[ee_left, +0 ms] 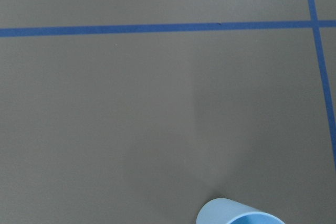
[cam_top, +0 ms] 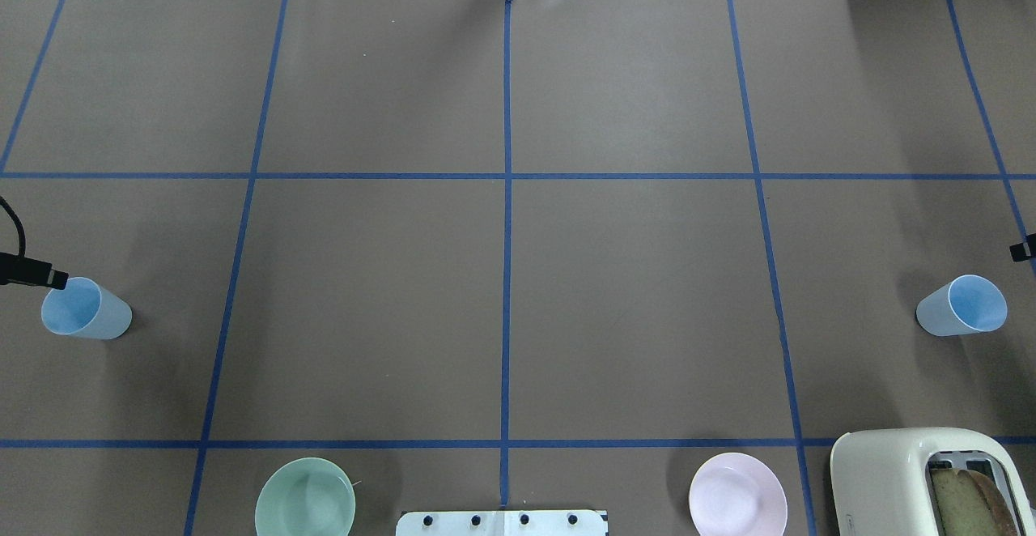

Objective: Stack blue cups with both arms
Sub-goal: 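Lower the left gripper onto the light-blue cup nearest it and close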

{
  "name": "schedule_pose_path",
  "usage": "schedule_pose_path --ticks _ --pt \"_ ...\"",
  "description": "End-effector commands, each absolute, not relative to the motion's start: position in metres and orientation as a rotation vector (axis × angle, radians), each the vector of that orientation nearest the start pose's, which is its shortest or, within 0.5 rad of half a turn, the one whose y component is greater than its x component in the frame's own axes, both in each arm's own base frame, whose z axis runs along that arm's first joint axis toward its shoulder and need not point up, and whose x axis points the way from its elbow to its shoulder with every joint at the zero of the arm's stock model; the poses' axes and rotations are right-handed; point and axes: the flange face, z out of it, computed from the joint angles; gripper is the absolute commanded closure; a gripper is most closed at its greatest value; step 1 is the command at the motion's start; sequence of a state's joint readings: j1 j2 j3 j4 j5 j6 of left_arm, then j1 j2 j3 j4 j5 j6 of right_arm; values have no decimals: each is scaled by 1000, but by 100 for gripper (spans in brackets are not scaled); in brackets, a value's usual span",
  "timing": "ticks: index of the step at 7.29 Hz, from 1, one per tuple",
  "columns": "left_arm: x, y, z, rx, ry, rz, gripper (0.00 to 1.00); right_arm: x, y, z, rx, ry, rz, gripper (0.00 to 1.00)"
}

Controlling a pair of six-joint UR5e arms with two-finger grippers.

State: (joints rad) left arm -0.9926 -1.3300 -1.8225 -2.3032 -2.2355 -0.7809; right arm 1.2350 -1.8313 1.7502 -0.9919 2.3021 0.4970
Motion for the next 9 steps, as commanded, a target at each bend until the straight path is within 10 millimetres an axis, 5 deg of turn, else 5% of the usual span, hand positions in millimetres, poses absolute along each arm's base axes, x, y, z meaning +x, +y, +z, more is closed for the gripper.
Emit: schedule_pose_path --ticks 1,7,9 --pt "177 -385 567 150 927 78 2 -75 -401 625 137 -843 -42 0" --pt "195 -379 580 131 902 116 6 -75 -402 624 137 -845 -43 0" --pt "196 -379 580 134 900 116 30 -75 -402 624 137 -845 -43 0"
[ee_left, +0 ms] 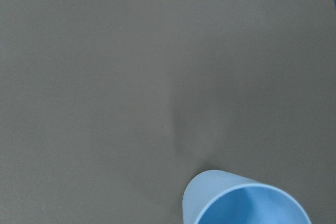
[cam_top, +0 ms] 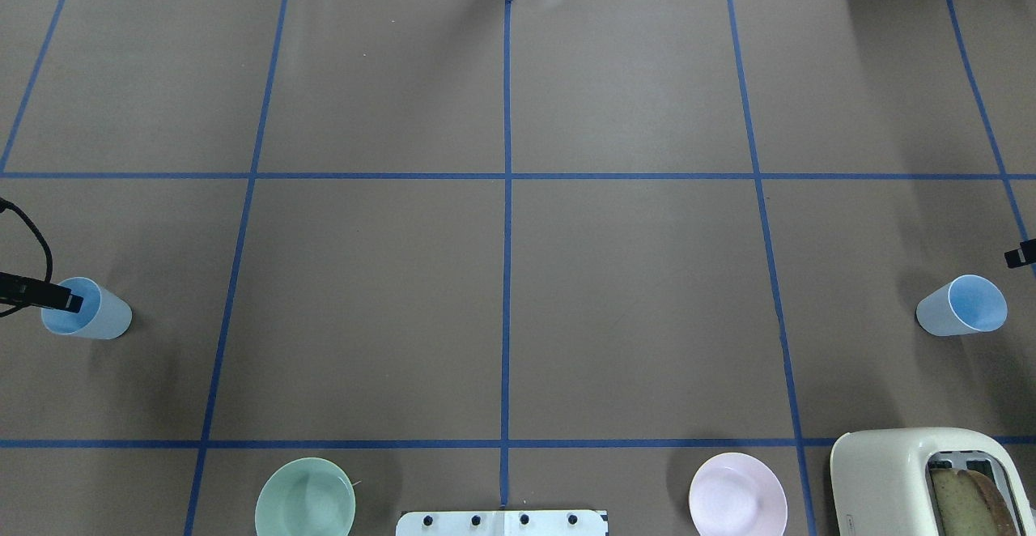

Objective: Stack blue cups with both arms
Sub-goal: 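Lower the left gripper onto the light-blue cup nearest it and close, then carry the cup to center with the left gripper while the right grasps the other cup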

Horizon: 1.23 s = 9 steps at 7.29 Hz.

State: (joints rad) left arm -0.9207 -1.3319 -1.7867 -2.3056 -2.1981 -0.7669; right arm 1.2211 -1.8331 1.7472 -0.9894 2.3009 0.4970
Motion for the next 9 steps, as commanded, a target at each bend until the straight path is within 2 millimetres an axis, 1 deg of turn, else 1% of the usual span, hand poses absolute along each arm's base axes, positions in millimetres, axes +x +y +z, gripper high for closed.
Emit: schedule_pose_path --ticks 1,3,4,6,7,8,9 --pt "197 -380 580 135 899 117 51 -76 -402 624 138 -847 -44 0" --pt "205 -378 579 128 901 135 100 -76 -402 623 137 -851 -44 0" --pt "206 -379 579 128 901 135 100 -76 -402 623 137 -851 -44 0" --pt "215 -389 559 143 933 141 100 -76 -401 624 132 -852 -43 0" --pt "222 -395 549 131 951 150 100 -80 -400 623 128 -857 -41 0" --pt "231 -407 526 115 964 153 100 -92 -398 620 122 -870 -29 0" --pt "240 -419 495 105 958 147 100 -99 -390 622 121 -876 -36 0"
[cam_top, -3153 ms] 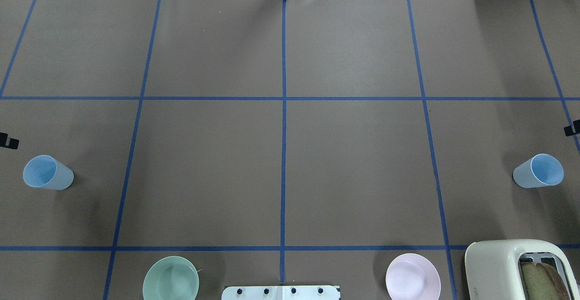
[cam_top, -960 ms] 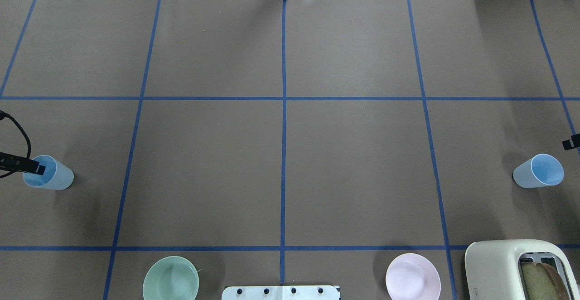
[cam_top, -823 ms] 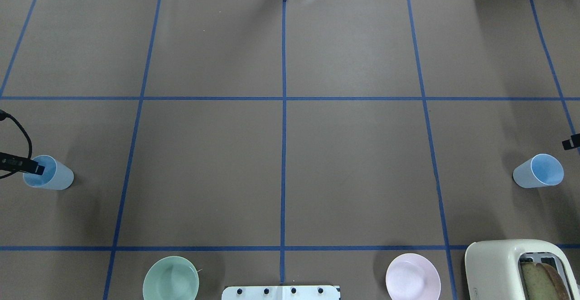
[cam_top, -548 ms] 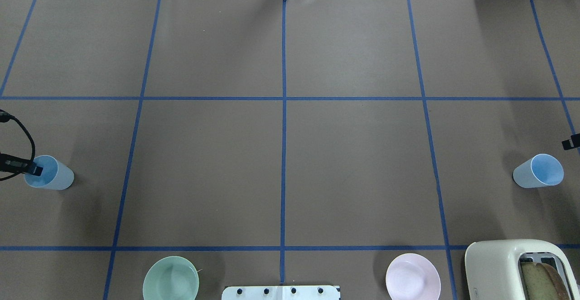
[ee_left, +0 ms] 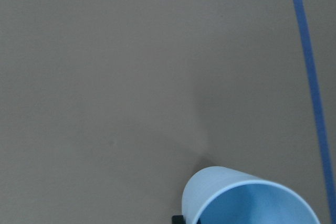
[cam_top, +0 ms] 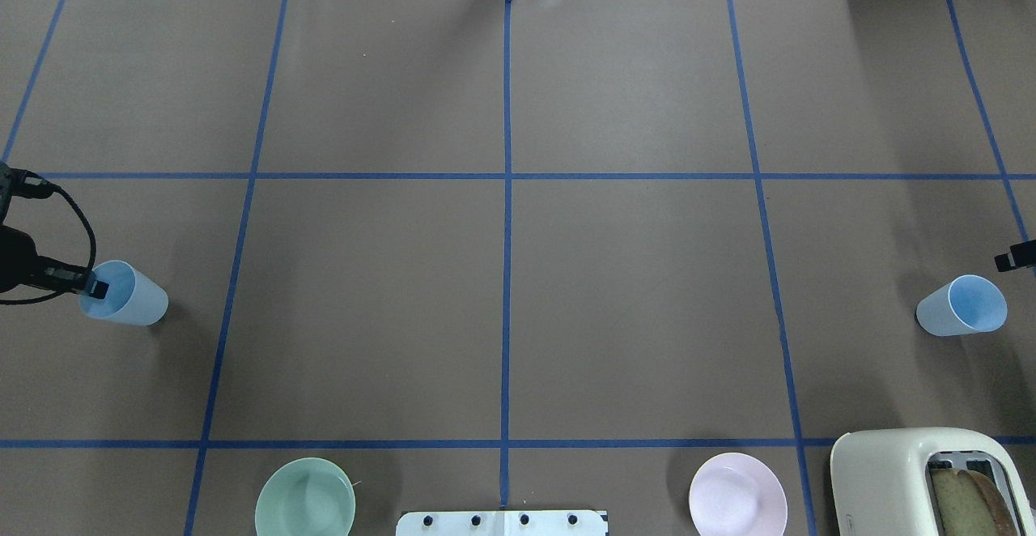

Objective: Stack blue cups with both arms
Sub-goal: 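Carry the cup to center with the left gripper while the right grasps the other cup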

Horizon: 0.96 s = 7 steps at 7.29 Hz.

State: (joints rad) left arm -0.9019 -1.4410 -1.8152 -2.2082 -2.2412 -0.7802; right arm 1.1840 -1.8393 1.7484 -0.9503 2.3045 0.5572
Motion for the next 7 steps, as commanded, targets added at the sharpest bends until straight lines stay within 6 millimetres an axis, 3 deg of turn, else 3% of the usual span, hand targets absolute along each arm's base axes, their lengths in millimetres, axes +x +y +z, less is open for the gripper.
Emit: schedule_pose_path --ticks 1,3,7 --pt "250 -433 458 87 945 136 100 -105 -387 621 117 -885 -31 0" --pt "266 -454 389 68 930 126 100 -110 -374 628 104 -882 -49 0" --pt "302 -485 287 19 963 7 100 -113 -357 641 94 -875 -67 0"
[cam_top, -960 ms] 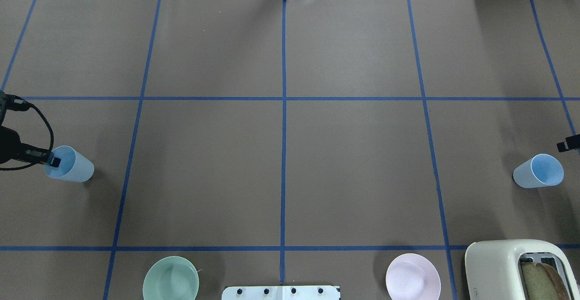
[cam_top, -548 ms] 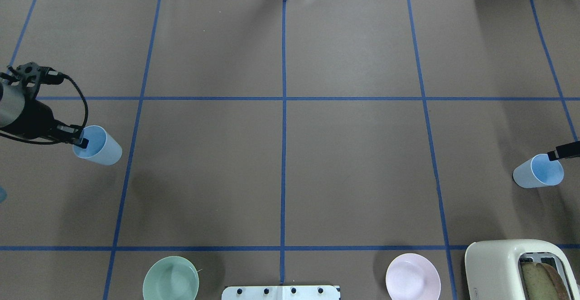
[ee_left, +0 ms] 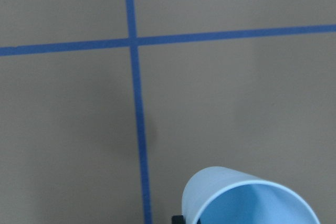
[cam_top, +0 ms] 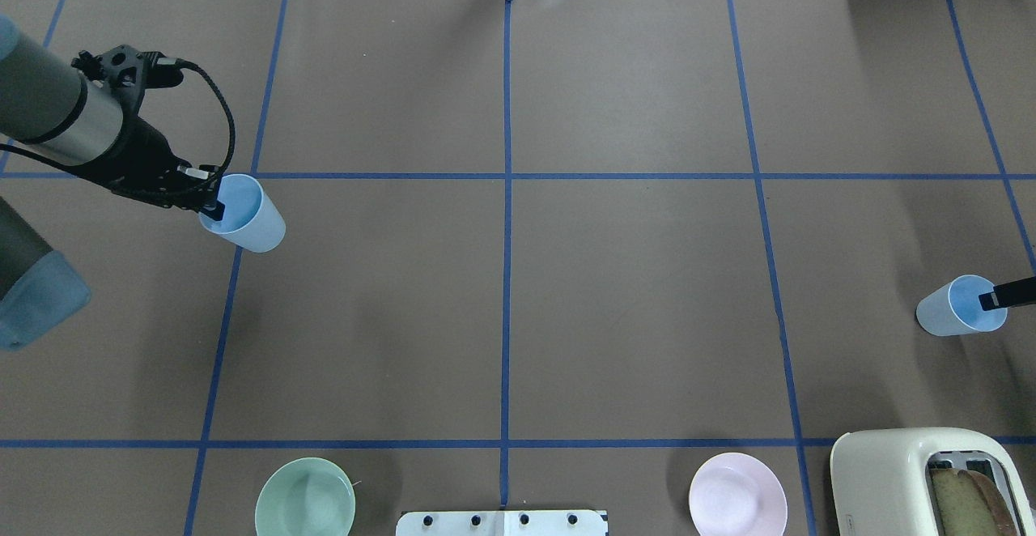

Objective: Stack blue cups with both arms
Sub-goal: 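Carry the cup to center with the left gripper while the right grasps the other cup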

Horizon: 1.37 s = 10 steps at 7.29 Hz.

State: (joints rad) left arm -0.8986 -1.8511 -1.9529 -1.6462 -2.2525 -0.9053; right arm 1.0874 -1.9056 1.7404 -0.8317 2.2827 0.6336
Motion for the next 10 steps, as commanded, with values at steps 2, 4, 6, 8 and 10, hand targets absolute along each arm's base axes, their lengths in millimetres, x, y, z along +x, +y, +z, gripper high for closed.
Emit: schedule_pose_path --ticks 2,4,6,8,10 --pt "338 -491 249 -14 973 -23 100 -118 -355 641 86 -876 -80 0" --pt "383 -478 224 -47 978 -38 100 -124 -354 643 87 -862 -89 1" --pt "419 -458 213 -59 969 -40 100 -128 -354 643 80 -859 -87 29" --pt "431 -456 211 -53 961 -40 100 -131 -356 644 85 -846 -75 100" --pt "461 -434 199 -48 953 -57 100 -137 -367 633 101 -864 -77 100"
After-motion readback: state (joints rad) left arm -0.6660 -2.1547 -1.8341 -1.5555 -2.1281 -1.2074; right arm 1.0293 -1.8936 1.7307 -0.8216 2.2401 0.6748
